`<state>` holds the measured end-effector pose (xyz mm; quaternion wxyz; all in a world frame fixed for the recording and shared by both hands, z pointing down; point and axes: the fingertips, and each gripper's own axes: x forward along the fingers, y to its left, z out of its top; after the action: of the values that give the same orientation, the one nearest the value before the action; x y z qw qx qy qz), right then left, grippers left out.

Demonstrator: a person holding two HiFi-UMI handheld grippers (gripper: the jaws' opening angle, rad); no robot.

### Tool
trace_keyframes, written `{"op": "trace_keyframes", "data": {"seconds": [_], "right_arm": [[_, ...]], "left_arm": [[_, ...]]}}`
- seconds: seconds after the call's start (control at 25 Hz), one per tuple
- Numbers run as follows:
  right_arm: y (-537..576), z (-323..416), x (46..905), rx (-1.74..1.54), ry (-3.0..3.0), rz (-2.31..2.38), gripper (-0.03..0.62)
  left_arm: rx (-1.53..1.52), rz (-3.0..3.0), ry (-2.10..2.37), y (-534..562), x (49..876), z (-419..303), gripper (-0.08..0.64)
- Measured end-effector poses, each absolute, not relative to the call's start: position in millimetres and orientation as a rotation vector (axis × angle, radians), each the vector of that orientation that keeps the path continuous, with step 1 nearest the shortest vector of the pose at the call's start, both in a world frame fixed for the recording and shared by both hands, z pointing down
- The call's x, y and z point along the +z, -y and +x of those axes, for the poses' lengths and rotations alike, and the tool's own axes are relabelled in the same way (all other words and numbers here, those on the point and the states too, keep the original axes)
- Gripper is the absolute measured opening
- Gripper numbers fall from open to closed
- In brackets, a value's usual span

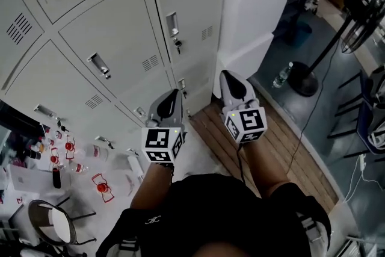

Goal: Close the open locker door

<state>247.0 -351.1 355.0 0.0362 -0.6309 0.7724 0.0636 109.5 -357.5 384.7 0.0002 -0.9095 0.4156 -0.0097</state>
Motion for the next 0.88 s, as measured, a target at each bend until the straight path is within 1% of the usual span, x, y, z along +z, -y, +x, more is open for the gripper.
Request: {"op": "trace_keyframes", "data": {"seconds": [0.32, 0.88], "right_arm": [[335.9, 246.7, 368.8, 0.119, -2.369, -1.933, 0.011], [327.7, 240.0, 372.7, 0.109, -2.392, -1.914, 0.012]], "left_arm": [[-0.039, -2.868, -1.289, 348.9, 385.2, 112.8, 0.0], [-0.06, -2.864, -1.305, 340.1, 387.5, 110.1, 0.0]]}}
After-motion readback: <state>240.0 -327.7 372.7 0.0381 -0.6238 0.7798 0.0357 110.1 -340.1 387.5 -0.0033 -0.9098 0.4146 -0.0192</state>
